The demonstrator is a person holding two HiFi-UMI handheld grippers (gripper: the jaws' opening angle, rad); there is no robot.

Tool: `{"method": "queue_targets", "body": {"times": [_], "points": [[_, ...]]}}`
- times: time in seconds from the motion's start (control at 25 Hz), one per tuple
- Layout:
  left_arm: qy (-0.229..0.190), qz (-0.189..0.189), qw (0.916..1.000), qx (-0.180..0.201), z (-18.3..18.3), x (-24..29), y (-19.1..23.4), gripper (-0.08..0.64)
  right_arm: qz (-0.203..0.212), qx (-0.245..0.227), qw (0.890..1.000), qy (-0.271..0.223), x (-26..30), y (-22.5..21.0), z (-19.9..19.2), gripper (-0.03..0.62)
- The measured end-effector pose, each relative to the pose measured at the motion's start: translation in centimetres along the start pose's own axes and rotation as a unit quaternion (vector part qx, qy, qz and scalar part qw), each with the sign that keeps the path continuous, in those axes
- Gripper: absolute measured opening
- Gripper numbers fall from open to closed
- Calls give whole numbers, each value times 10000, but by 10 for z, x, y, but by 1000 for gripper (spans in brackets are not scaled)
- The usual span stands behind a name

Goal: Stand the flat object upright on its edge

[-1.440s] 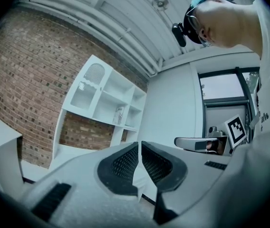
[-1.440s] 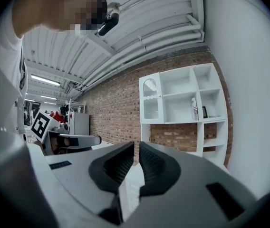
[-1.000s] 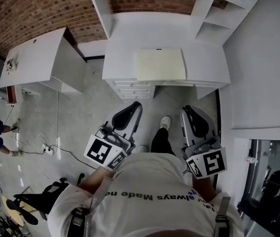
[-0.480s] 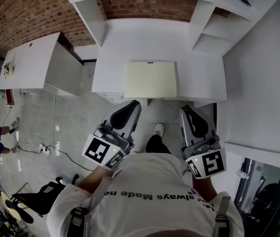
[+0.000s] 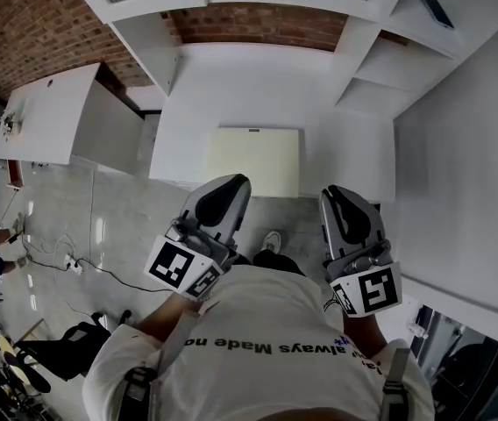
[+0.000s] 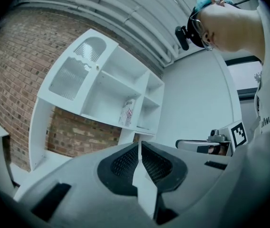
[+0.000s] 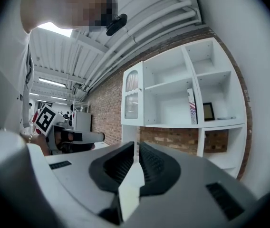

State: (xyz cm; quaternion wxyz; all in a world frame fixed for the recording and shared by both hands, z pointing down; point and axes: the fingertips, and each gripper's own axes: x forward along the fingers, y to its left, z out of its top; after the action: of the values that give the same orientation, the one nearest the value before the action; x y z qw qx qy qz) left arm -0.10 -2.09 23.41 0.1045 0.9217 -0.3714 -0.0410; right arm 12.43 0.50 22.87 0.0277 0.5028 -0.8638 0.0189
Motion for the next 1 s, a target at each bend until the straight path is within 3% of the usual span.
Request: {"method": "queue_targets", "body": {"times": [0.4, 1.0], "points": [[-52, 73, 9999, 50, 7, 27, 24, 28, 120, -4, 9999, 6, 36, -19, -2, 37], [-45, -54, 10000, 6, 24, 20, 80, 28, -53, -187, 9998, -46, 90, 3, 14, 37]]}}
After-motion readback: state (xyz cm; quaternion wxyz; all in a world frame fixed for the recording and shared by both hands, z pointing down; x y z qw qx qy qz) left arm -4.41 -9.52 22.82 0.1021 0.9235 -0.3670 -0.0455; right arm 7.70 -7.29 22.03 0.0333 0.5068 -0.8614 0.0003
